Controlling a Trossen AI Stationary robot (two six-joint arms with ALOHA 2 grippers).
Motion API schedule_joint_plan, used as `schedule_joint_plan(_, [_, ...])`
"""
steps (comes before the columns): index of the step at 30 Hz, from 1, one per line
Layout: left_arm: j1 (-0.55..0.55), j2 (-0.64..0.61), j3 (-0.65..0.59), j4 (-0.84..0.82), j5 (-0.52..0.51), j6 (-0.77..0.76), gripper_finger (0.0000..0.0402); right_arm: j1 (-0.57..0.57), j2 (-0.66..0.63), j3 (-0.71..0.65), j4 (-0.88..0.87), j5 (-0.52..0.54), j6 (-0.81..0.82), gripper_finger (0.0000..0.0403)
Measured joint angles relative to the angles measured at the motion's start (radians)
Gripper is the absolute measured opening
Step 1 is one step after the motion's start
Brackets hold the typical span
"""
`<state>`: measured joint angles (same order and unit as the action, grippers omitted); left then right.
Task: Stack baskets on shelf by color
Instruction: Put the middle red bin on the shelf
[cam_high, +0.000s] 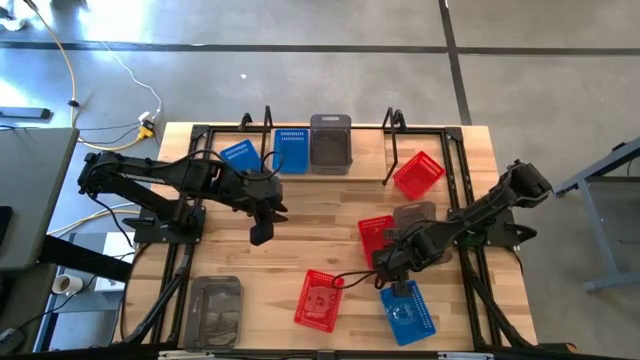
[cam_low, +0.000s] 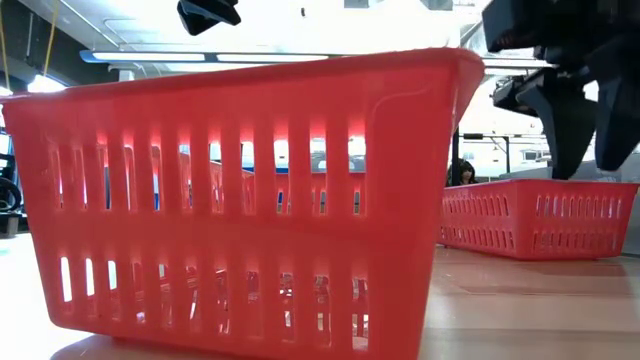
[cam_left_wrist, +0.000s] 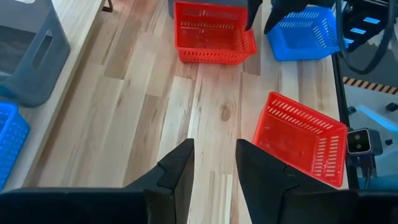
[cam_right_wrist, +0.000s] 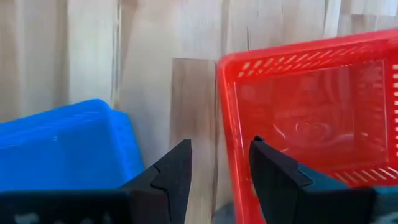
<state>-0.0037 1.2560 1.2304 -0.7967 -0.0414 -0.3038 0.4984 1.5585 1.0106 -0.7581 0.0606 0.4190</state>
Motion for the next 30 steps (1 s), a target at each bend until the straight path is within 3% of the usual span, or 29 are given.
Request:
schedule_joint_plan(11, [0.000,0.000,0.000,0.000,-0.029,0.000,0.0108,-0.001,0.000,-0.087,0.071,0.007,0.018,0.0135])
schedule_joint_plan(23, [0.004,0.000,0.000,0.000,-0.057,0.053,0.0108,-0.036,0.000,-0.109,0.133,-0.042,0.026,0.0011])
schedule_joint_plan(30, [0.010,0.000,0.000,0.000,-0.057,0.053,0.0108,-0.054,0.000,-0.109,0.142,-0.068,0.050,0.0003])
